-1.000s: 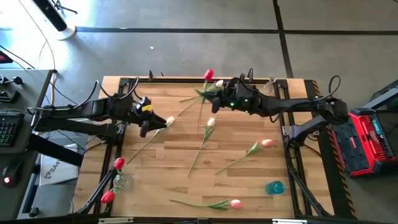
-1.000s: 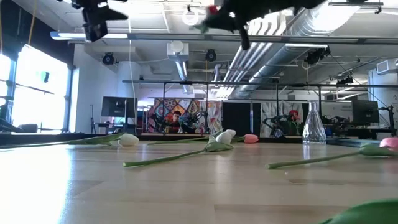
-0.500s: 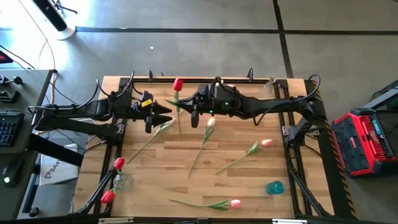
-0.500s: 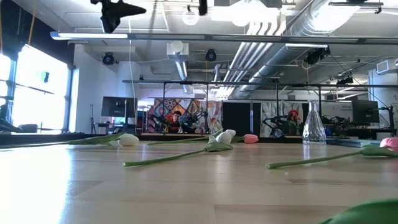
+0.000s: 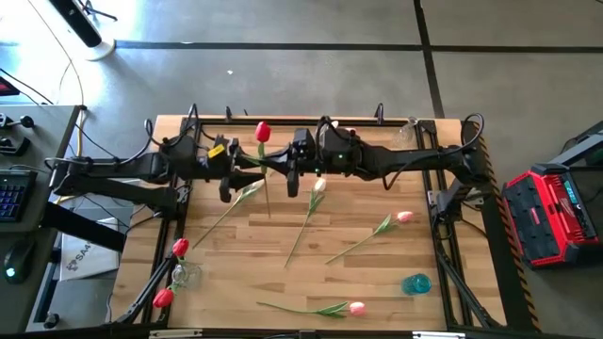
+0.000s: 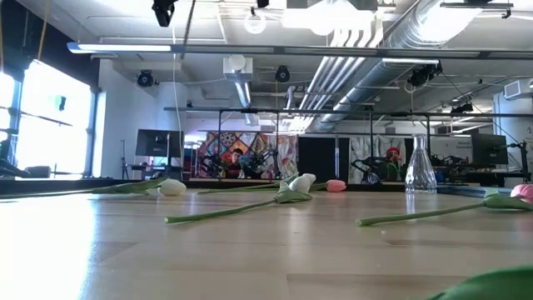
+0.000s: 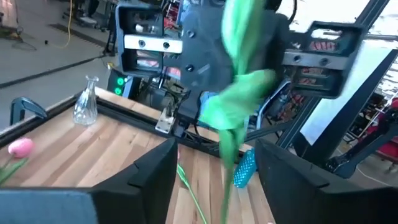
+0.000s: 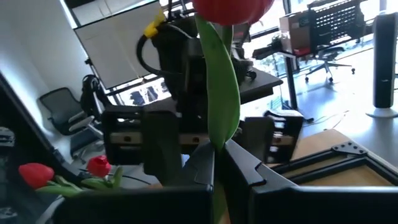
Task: Sort flowers into vase by color
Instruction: Put the red tulip into the bottom transparent vase
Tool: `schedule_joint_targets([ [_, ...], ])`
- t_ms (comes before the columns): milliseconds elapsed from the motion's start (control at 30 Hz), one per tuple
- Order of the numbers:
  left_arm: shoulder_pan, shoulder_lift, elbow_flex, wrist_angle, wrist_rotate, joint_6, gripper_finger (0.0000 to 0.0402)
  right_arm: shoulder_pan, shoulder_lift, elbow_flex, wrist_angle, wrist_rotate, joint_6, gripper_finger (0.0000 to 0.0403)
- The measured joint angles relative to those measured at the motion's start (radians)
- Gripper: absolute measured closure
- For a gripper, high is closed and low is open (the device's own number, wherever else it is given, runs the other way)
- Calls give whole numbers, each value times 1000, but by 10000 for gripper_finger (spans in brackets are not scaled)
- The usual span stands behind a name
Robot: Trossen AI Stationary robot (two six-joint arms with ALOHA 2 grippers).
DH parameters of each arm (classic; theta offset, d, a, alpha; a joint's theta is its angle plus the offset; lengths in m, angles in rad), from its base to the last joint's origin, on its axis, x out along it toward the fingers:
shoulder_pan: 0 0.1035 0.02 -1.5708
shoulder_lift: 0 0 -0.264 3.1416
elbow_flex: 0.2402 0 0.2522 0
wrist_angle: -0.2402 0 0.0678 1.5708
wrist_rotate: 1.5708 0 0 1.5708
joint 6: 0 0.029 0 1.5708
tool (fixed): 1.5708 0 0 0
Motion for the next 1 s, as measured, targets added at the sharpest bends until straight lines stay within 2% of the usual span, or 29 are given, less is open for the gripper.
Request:
schedule_joint_targets([
  [267, 0, 52, 0, 66, 24, -10, 258, 0, 0, 0, -15, -12, -2, 403],
  [533, 1, 23, -1, 43, 70, 25, 372, 0, -1, 0, -62, -16, 44, 389],
  [600, 1, 14, -1, 26, 97, 32, 392, 4, -1, 0, -63, -19, 43, 373],
  [900, -10, -63, 12, -117, 117, 100, 398, 15, -8, 0, -34, 0, 128, 248],
  [1000, -26, -121, 60, -263, 218, 232, 398, 19, -28, 1, -109, 72, 221, 222],
])
